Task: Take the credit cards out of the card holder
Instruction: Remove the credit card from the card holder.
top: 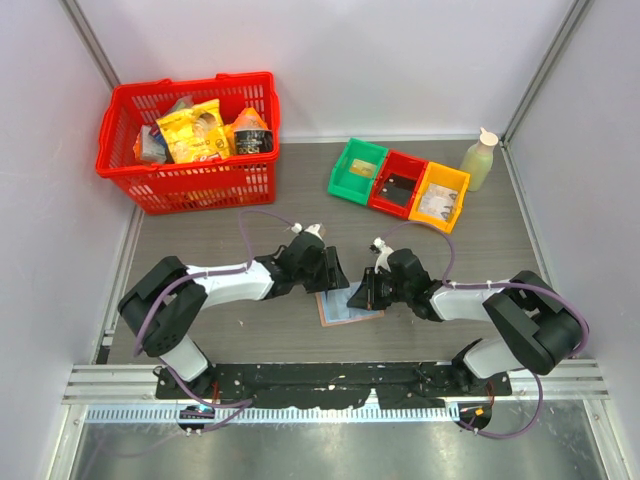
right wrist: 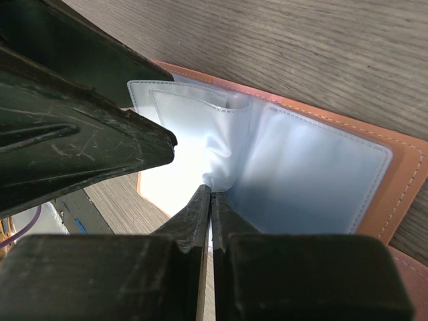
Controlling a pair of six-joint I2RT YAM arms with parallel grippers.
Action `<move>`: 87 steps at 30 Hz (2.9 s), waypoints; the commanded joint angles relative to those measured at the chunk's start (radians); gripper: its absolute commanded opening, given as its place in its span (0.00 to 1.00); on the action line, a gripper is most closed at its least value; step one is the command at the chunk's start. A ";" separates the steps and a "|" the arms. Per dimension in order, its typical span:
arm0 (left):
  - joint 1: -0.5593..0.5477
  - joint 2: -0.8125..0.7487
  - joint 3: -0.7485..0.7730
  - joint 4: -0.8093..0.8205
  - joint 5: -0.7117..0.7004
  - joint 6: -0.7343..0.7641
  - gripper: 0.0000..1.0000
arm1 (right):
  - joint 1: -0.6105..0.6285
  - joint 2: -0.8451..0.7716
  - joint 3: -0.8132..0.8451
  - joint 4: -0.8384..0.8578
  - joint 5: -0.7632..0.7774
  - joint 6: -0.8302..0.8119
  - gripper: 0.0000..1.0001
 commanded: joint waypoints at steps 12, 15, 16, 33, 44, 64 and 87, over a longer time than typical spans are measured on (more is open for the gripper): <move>-0.021 -0.038 -0.068 0.150 0.066 -0.124 0.46 | -0.001 -0.034 -0.006 -0.001 -0.017 -0.005 0.16; -0.021 -0.035 -0.066 0.149 0.052 -0.130 0.43 | 0.000 -0.068 -0.005 -0.022 -0.009 -0.013 0.24; -0.021 -0.035 -0.068 0.149 0.047 -0.133 0.41 | -0.001 -0.094 -0.005 -0.028 -0.006 -0.018 0.29; -0.036 -0.020 -0.022 0.195 0.109 -0.177 0.41 | -0.001 -0.535 0.009 -0.432 0.369 -0.085 0.62; -0.082 0.158 0.091 0.235 0.113 -0.213 0.43 | 0.000 -0.832 0.004 -0.556 0.548 -0.068 0.63; 0.025 -0.188 -0.006 0.011 -0.140 -0.092 0.42 | -0.001 -0.544 -0.063 -0.113 0.092 0.076 0.41; -0.056 -0.173 -0.143 0.003 -0.037 -0.107 0.24 | -0.130 -0.010 -0.175 0.261 -0.028 0.246 0.26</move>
